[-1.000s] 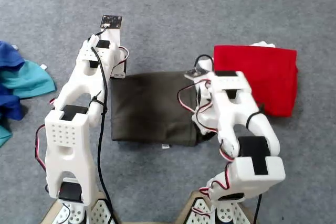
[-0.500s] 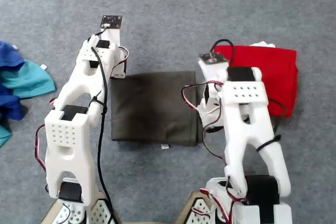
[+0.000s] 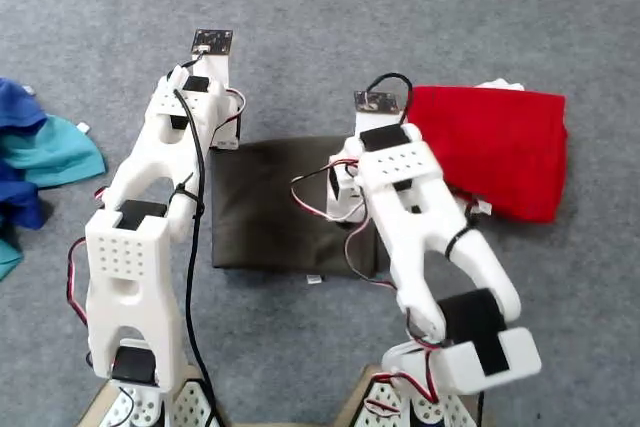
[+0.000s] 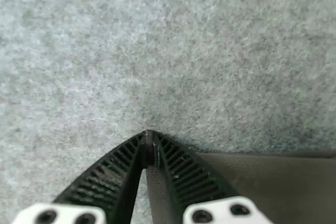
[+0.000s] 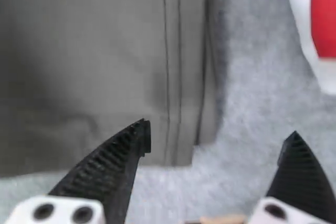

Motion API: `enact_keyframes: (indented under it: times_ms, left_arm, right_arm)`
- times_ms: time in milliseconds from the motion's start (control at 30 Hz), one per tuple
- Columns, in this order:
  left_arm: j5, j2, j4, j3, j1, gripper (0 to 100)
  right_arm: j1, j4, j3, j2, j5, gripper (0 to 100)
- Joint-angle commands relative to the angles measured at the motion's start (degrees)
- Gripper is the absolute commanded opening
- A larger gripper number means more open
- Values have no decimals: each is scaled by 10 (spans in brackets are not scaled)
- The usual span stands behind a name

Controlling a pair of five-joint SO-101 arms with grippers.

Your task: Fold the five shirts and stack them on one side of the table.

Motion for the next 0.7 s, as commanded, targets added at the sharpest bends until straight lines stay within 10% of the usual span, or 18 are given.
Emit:
enact_keyframes:
  times_ms: [0,667]
  left_arm:
    - [-7,-2,3,-2,0,29]
    - [-7,-1,2,-7,0,29]
  right_arm:
    - [-10,-52,-24,14,-18,358]
    - [-10,-115,-30,172,-47,163]
